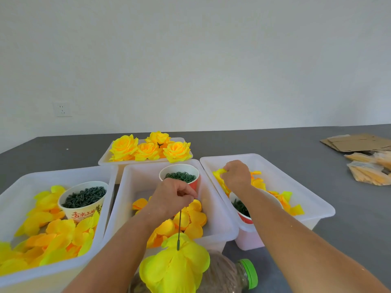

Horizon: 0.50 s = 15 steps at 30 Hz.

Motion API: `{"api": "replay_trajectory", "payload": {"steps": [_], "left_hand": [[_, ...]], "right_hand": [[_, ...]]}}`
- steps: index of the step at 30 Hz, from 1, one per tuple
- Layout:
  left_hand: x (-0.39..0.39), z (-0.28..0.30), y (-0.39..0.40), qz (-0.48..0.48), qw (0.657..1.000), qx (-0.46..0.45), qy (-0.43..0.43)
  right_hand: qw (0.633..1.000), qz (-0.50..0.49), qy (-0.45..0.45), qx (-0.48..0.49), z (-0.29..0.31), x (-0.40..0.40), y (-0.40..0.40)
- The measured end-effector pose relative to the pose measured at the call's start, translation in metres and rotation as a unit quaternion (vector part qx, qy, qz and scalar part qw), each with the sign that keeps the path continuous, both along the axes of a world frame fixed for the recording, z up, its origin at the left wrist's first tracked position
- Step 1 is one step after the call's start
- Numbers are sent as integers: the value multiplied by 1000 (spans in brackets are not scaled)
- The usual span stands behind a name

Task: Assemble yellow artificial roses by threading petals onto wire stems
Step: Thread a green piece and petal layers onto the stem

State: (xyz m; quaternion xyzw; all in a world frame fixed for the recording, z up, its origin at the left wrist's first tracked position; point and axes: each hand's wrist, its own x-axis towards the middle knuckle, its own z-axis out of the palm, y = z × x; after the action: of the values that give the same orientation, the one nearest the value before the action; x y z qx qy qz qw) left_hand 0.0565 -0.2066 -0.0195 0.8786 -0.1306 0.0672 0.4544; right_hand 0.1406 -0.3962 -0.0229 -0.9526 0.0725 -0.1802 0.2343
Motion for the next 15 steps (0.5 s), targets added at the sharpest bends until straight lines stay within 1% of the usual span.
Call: {"api": "replay_trajectory", "payload": {"steps": [2, 3, 5, 6, 7, 11, 15], "left_hand": [[0, -2, 1, -2, 1000, 6, -2], [0, -2, 2, -3, 1000, 8, -2], [-1, -3, 2, 2, 1000, 6, -1], [0, -3, 2, 5, 1000, 6, -2], [0, -3, 1, 7, 1000, 7, -3], [2, -4, 1, 7, 1000, 16, -10], [4, -4, 2, 13, 1000, 18, -13]], "right_hand": [[995, -9, -28, 91, 3, -3, -9], [987, -12, -43, 154, 5, -5, -13], [958, -16, -69, 278, 8, -12, -21], [942, -15, -74, 326, 8, -16, -25], [933, -14, -75, 352, 7, -19, -27], [947, 26, -71, 311, 4, -25, -31], [948, 84, -64, 300, 0, -27, -27]]}}
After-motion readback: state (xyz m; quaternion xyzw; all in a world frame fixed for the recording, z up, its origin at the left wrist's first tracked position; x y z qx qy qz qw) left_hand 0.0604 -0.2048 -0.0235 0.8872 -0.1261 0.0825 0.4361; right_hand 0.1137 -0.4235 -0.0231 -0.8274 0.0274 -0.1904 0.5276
